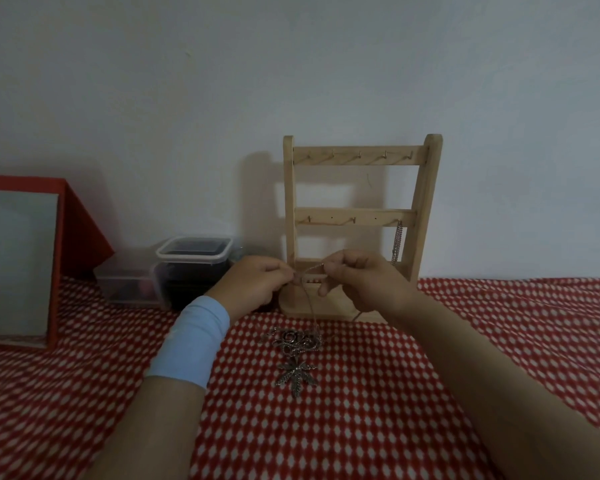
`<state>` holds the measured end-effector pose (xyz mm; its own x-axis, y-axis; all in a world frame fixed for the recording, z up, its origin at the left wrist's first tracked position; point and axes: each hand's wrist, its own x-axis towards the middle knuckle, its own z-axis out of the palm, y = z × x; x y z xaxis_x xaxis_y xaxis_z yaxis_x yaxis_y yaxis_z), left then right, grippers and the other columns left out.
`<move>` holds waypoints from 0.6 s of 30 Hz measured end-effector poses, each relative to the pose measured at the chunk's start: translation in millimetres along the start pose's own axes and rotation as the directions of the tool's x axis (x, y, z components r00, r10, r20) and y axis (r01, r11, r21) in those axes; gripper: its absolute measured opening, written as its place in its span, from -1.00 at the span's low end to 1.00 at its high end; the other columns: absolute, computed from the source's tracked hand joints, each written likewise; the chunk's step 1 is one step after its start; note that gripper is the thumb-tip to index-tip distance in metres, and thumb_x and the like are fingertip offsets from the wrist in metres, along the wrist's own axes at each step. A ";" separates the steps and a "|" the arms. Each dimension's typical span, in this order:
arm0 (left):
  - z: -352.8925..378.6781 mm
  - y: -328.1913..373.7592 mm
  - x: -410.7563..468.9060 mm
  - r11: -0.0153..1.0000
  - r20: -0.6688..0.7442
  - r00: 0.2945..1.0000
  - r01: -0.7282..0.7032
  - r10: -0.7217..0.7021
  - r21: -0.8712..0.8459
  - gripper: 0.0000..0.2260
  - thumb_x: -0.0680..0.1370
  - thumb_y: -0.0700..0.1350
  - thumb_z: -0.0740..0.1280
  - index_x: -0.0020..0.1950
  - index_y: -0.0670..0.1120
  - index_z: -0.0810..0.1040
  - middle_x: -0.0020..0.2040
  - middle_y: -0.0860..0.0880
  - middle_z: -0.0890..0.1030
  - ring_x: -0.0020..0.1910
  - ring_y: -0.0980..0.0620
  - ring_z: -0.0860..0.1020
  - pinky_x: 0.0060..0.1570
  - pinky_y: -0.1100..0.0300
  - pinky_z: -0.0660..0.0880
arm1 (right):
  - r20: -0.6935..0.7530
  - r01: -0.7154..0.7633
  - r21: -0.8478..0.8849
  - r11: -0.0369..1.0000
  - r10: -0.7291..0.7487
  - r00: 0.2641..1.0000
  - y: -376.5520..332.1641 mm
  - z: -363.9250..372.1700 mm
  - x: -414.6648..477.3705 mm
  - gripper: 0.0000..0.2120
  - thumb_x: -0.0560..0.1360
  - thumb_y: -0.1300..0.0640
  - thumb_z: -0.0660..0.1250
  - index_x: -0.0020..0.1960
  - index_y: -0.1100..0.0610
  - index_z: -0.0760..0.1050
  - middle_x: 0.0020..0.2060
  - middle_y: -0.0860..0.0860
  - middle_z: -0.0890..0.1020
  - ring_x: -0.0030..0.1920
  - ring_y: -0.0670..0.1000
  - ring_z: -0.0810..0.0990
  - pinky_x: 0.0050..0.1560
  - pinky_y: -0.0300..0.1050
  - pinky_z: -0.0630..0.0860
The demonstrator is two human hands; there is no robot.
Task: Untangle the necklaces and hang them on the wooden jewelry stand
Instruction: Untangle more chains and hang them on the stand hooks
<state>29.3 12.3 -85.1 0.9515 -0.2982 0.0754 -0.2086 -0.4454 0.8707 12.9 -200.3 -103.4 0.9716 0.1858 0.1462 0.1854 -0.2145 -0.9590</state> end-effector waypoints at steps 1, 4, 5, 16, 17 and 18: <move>-0.1 -0.2 0.3 1.000 -0.012 1.000 -0.006 0.006 0.002 -0.82 0.61 -0.14 0.27 -0.07 -0.06 0.67 -0.53 0.19 0.47 -0.58 0.25 0.36 -0.55 0.41 0.25 | -0.024 0.012 0.052 0.999 -0.011 1.000 -1.7 0.5 0.3 -0.75 0.69 0.12 0.23 0.05 0.26 0.59 -0.18 0.10 0.72 -0.52 -0.04 0.27 -0.53 -0.21 0.22; -0.6 -0.8 0.2 1.000 -0.030 0.999 -0.020 0.021 0.012 -0.82 0.62 -0.13 0.26 -0.02 -0.06 0.66 -0.57 0.26 0.47 -0.57 0.31 0.39 -0.45 0.43 0.27 | -0.101 0.029 0.265 0.964 -0.002 0.995 -7.4 4.6 0.5 -0.74 0.71 0.13 0.14 0.01 0.26 0.50 -0.10 0.14 0.72 -0.41 0.06 0.54 -0.42 -0.14 0.44; -1.1 -0.7 0.1 0.999 -0.036 0.999 -0.023 0.024 0.022 -0.83 0.62 -0.12 0.26 -0.01 -0.06 0.66 -0.56 0.26 0.47 -0.56 0.31 0.39 -0.41 0.41 0.28 | -0.101 0.021 0.346 0.938 0.015 0.995 -8.5 5.1 0.7 -0.74 0.72 0.13 0.11 0.03 0.26 0.48 -0.06 0.17 0.72 -0.34 0.09 0.60 -0.38 -0.11 0.49; -35.0 -20.1 -4.6 0.965 -0.158 0.980 0.151 -0.119 0.213 -0.79 0.61 -0.16 0.18 -0.12 -0.11 0.58 -0.38 -0.04 0.50 -0.47 0.02 0.44 -0.45 0.24 0.35 | -0.118 0.043 -0.402 0.915 -0.099 0.988 1.0 18.7 -1.2 -0.89 0.63 0.11 0.34 0.02 -0.01 0.64 -0.10 0.00 0.70 -0.12 0.04 0.67 -0.15 -0.11 0.59; -38.1 -23.8 -7.8 0.953 -0.159 0.976 0.186 -0.151 0.238 -0.79 0.61 -0.18 0.16 -0.10 -0.14 0.57 -0.38 -0.09 0.53 -0.47 -0.05 0.49 -0.45 0.22 0.40 | -0.100 0.034 -0.387 0.922 -0.079 0.992 0.1 23.2 -2.7 -0.90 0.63 0.12 0.35 0.04 -0.02 0.63 -0.13 -0.01 0.70 -0.19 0.00 0.68 -0.21 -0.14 0.58; -41.0 -28.8 -10.3 0.946 -0.173 0.969 0.218 -0.179 0.241 -0.78 0.61 -0.20 0.15 -0.09 -0.18 0.57 -0.36 -0.15 0.56 -0.45 -0.10 0.54 -0.42 0.17 0.47 | -0.065 0.020 -0.344 0.939 -0.045 0.997 -0.7 28.2 -4.5 -0.89 0.63 0.15 0.35 0.04 -0.04 0.61 -0.14 -0.02 0.70 -0.22 -0.04 0.69 -0.23 -0.19 0.59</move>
<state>34.9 62.8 -91.0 0.9980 -0.0632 0.0009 -0.0444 -0.6897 0.7227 4.2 -173.9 -110.2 0.9698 0.1325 0.2047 0.2439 -0.5271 -0.8141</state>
